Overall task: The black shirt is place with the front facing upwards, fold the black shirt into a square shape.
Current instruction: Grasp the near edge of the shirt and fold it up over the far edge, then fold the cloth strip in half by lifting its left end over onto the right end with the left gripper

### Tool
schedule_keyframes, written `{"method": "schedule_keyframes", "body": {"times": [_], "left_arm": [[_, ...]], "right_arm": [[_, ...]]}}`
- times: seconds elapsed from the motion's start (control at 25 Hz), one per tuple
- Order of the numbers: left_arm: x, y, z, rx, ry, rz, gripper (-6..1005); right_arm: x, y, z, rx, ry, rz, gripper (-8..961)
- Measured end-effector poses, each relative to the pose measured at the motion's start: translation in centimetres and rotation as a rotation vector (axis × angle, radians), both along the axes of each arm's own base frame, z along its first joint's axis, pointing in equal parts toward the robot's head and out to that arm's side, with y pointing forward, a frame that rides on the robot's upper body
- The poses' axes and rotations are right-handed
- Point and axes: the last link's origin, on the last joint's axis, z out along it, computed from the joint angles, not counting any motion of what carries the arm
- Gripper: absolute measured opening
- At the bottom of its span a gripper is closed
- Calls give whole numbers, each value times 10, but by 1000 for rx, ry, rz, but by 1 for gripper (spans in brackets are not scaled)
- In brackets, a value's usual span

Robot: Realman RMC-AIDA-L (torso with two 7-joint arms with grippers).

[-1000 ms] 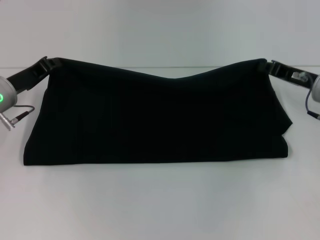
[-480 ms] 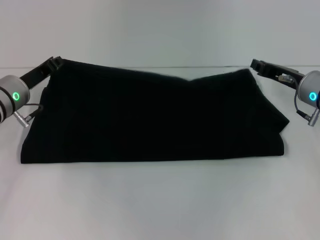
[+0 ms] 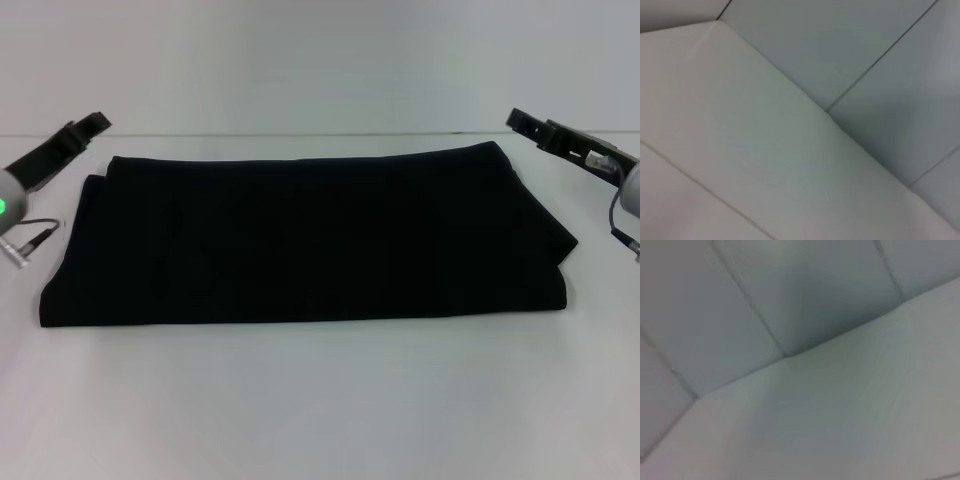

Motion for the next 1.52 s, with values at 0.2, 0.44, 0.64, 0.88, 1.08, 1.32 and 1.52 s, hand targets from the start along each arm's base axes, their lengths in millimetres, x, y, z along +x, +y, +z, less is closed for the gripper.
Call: {"method": "schedule_keyframes", "body": {"times": [0.2,0.44,0.64,0.88,1.08,1.32,1.52], "left_arm": [[-11,-28,16,-52,-111,-129,537],[-23,-73,28,-150,-221,-225,640],[-39,-104,26,-325,-308,-123,828],[-52,-131,29,-435,-369,-26,946],[-61,-139,28,-428,-384,32,945],[-72,-136,25,-418,-348,113,943],[-76,-134,26,-399,-348,141,941]], "right_arm": [[-6,-32,-1,-93,-57,272,699],[-11,-77,-24,-251,-243,608,735],[-14,-100,-45,-291,-301,754,765],[-14,-104,-59,-340,-343,778,842],[-11,-102,-63,-342,-356,749,839],[-10,-101,-62,-337,-353,736,835],[-10,-101,-62,-337,-353,737,834]]}}
